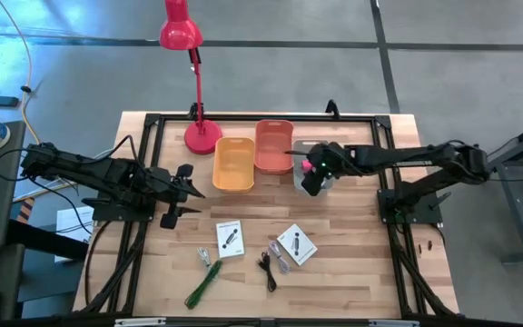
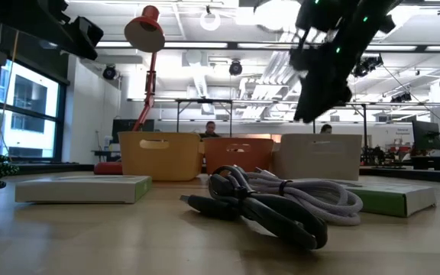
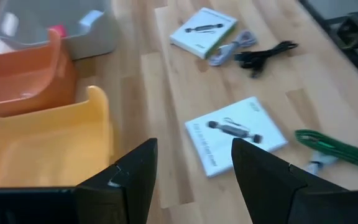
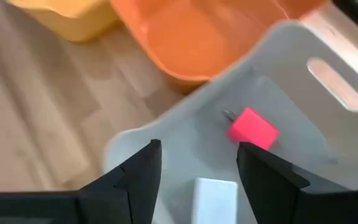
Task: Pick and place items into bin
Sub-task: Put the white charger cable into the yellow bin
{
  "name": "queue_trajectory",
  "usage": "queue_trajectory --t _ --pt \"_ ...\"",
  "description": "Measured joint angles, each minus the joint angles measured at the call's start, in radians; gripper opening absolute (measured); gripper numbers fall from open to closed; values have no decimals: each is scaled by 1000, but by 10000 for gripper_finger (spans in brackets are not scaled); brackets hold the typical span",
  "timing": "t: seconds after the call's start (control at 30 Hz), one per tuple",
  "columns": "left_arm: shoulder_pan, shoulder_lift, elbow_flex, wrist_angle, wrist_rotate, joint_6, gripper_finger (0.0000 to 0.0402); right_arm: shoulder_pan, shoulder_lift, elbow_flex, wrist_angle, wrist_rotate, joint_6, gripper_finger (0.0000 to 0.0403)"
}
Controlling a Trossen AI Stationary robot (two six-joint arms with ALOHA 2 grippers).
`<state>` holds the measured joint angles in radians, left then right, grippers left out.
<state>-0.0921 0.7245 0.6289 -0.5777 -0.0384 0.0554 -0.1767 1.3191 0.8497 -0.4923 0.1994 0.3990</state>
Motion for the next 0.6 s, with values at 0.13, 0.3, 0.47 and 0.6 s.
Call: queue_trajectory --t 0.13,0.3,0.47,0.6 --pt "-1 0 -2 2 114 -12 193 67 -75 0 -1 -22 -7 199" --pt "-40 28 -20 2 216 -36 193 179 -134 0 -14 -80 2 199" --pt "-158 145 -22 55 213 -34 193 311 -151 0 -66 -88 71 199" --pt "-245 292 -22 180 198 -3 193 422 -149 0 -94 -69 155 199"
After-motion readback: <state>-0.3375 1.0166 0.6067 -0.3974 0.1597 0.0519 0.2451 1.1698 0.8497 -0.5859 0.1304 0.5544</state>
